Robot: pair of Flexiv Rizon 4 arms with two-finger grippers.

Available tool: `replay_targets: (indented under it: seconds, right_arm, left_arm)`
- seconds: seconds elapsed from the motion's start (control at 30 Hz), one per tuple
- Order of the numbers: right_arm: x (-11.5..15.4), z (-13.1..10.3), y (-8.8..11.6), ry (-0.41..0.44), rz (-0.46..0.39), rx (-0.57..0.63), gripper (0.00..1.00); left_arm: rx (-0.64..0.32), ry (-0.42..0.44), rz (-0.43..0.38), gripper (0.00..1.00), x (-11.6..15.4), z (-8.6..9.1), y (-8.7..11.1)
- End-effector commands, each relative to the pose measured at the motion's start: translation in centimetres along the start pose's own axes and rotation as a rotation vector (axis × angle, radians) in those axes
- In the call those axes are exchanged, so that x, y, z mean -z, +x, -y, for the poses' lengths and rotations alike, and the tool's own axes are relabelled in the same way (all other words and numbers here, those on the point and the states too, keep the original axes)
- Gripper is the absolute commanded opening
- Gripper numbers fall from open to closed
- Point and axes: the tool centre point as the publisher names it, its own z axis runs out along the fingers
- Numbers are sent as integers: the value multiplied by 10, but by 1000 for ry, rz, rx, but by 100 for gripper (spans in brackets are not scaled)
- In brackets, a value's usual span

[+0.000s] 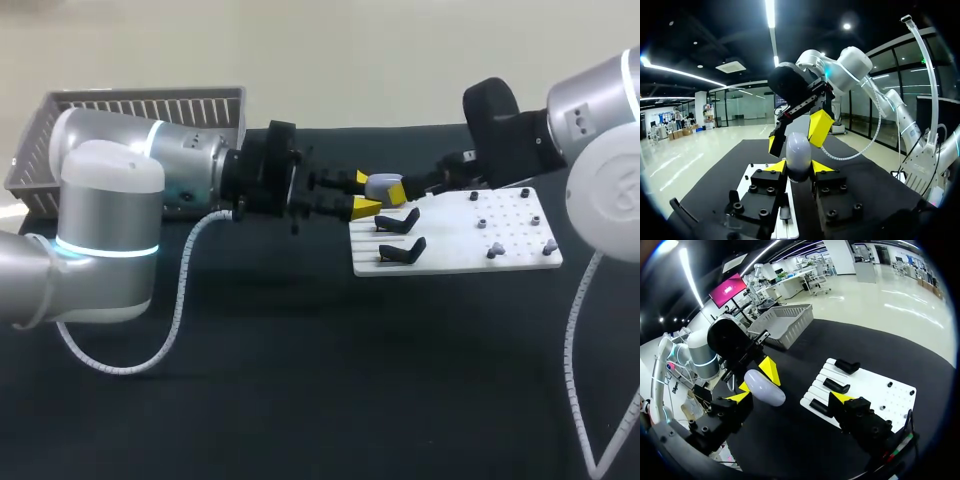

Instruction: Pick up each earbud case from the left stands, insert the matching earbuds, close the lid, and place the case in the box.

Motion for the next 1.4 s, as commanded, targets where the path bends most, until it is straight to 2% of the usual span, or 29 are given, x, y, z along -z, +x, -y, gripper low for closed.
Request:
replay_targets:
  seconds: [0.03, 0.37, 0.57, 0.77, 0.93, 1.2, 1.4]
  right_arm:
    - [0, 1, 1, 10, 12, -5, 100]
    - [16, 0, -11, 55, 78, 18, 100]
    - [35, 0, -12, 182, 98, 66, 100]
    - [56, 14, -1, 267, 25, 38, 100]
    - [73, 39, 16, 410, -78, -12, 100]
    - [77, 82, 53, 617, -276, -58, 100]
    - [80, 112, 73, 713, -349, -62, 100]
  left_arm:
    - [-2, -1, 3, 0, 0, 0, 1]
    - [-2, -1, 3, 0, 0, 0, 1]
    - [-2, -1, 3, 0, 0, 0, 1]
    - [-2, -1, 3, 0, 0, 0, 1]
    - [-2, -1, 3, 0, 0, 0, 1]
    - [-2, -1, 3, 0, 0, 0, 1]
    - [-2, -1, 3, 0, 0, 0, 1]
